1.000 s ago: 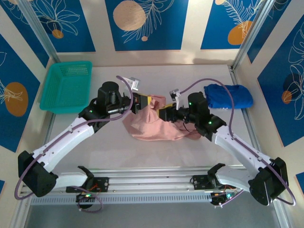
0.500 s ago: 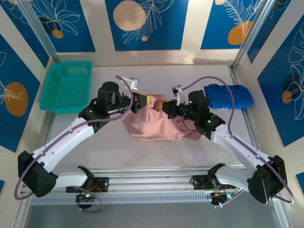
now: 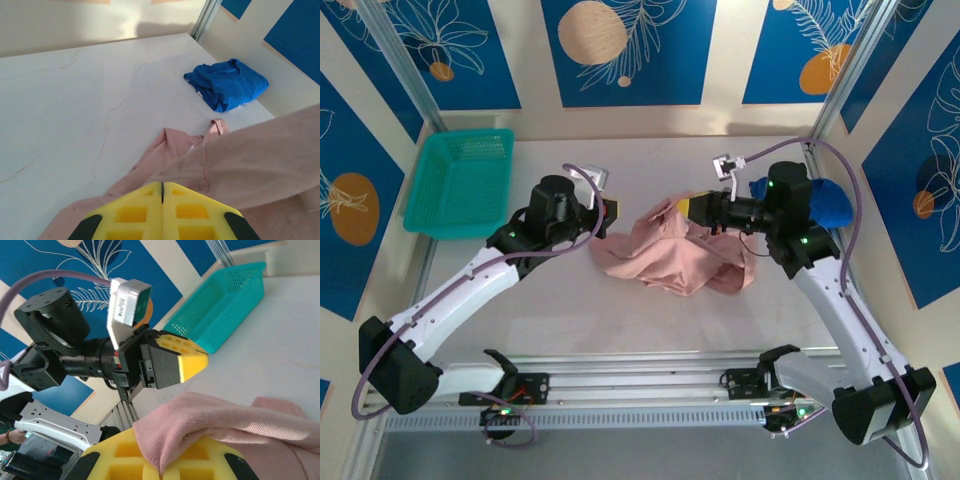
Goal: Fold the inside-out t-shirt
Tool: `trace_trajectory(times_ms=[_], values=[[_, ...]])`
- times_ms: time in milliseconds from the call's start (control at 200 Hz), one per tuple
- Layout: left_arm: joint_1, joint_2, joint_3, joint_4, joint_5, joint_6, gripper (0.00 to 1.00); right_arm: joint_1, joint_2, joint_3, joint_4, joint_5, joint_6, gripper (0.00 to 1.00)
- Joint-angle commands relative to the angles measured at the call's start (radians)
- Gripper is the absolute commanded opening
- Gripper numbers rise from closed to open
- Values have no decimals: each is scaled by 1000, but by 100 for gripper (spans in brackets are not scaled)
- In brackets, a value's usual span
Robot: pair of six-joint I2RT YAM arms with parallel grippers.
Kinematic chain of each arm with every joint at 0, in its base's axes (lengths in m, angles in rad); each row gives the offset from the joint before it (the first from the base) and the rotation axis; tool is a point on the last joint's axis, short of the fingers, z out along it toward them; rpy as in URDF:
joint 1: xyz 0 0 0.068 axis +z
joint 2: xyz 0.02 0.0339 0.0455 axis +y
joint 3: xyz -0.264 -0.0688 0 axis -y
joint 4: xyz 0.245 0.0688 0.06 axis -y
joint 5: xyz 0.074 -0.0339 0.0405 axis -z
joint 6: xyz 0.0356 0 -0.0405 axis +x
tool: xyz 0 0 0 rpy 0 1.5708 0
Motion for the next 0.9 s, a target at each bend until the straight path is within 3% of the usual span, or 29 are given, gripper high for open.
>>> trace_trajectory(times_ms=[0, 55, 140, 275, 440, 650, 895], values=[[5, -24, -19, 19, 93, 28, 0, -15, 14, 20, -69, -49, 20, 0], [-1, -37, -36, 57, 194, 28, 0, -15, 24, 17, -68, -47, 28, 0], [-36, -47, -52, 81, 293, 54, 15, -15, 38, 16, -68, -48, 27, 0], [-122, -32, -26, 24, 227, 166, 40, -14, 47, 12, -53, -46, 34, 0], [-156, 33, 45, -27, 176, 228, 52, -12, 54, 10, -46, -50, 41, 0], [-158, 96, 107, -29, 66, 238, 53, -9, 51, -1, -45, -55, 40, 0], [-158, 169, 166, -31, 73, 259, 52, -6, 49, -7, -39, -66, 40, 0]])
